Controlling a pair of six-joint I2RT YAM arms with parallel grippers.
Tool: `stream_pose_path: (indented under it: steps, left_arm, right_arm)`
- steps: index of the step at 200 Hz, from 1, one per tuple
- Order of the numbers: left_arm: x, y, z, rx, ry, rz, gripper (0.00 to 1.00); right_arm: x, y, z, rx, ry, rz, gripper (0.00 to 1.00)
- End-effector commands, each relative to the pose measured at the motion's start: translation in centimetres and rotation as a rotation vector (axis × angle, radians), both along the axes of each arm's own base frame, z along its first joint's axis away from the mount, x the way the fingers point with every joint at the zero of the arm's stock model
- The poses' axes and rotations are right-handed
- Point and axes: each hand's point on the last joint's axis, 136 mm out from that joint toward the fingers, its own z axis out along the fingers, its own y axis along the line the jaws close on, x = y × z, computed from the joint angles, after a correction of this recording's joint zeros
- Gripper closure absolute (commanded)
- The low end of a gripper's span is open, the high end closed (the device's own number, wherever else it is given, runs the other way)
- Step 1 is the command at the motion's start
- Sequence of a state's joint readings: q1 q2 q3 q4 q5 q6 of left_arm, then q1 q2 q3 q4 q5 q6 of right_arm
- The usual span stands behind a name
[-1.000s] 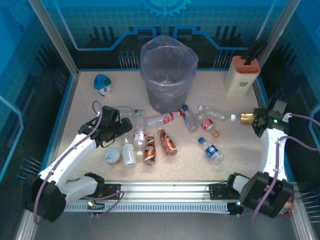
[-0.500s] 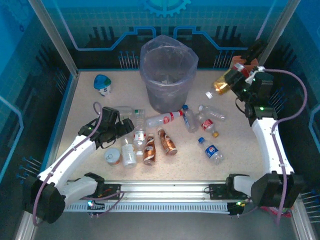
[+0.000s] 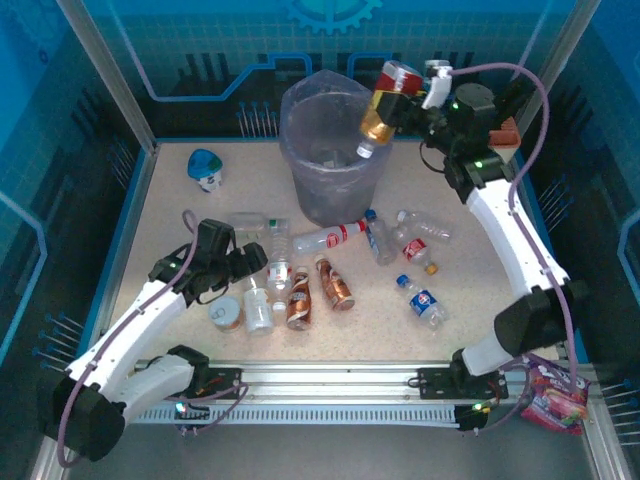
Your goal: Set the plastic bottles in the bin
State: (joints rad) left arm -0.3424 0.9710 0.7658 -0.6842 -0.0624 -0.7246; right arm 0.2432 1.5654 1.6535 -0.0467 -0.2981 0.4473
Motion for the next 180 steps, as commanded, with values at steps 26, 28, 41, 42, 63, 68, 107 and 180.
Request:
stream_pose_path:
  steps: [26, 28, 41, 42, 63, 68, 107, 180]
  left_arm:
    - [-4.3, 0.7, -1.0, 0.035, 0.14, -0.02, 0.15]
    - [-4.4, 0.6, -1.0, 0.032, 0.141, -0.02, 0.15]
    - [-5.2, 0.4, -1.0, 0.024, 0.158, -0.024, 0.17]
    - [-5.2, 0.3, -1.0, 0.023, 0.158, -0.024, 0.17]
    - [-6.2, -0.1, -0.9, 0.028, 0.169, -0.038, 0.18]
    - [-6.3, -0.1, -1.0, 0.032, 0.171, -0.04, 0.18]
    - [-7.1, -0.6, -1.1, 0.029, 0.199, -0.043, 0.21]
    - [-8.3, -2.6, -2.2, -0.015, 0.229, -0.053, 0.24]
  right_arm:
    - [3.0, 5.5, -5.3, -0.33, -0.013, 0.109, 0.46]
    - [3.1, 5.6, -5.4, -0.338, -0.013, 0.11, 0.46]
    - [3.9, 6.6, -7.2, -0.397, 0.01, 0.122, 0.46]
    - [3.9, 6.6, -7.5, -0.406, 0.019, 0.126, 0.46]
    - [5.0, 7.9, -10.0, -0.515, 0.053, 0.135, 0.45]
    - [5.2, 8.3, -10.7, -0.543, 0.065, 0.138, 0.45]
    - [6.6, 9.7, -15.4, -0.715, 0.169, 0.14, 0.43]
    - [6.9, 10.3, -20.2, -0.771, 0.307, 0.19, 0.26]
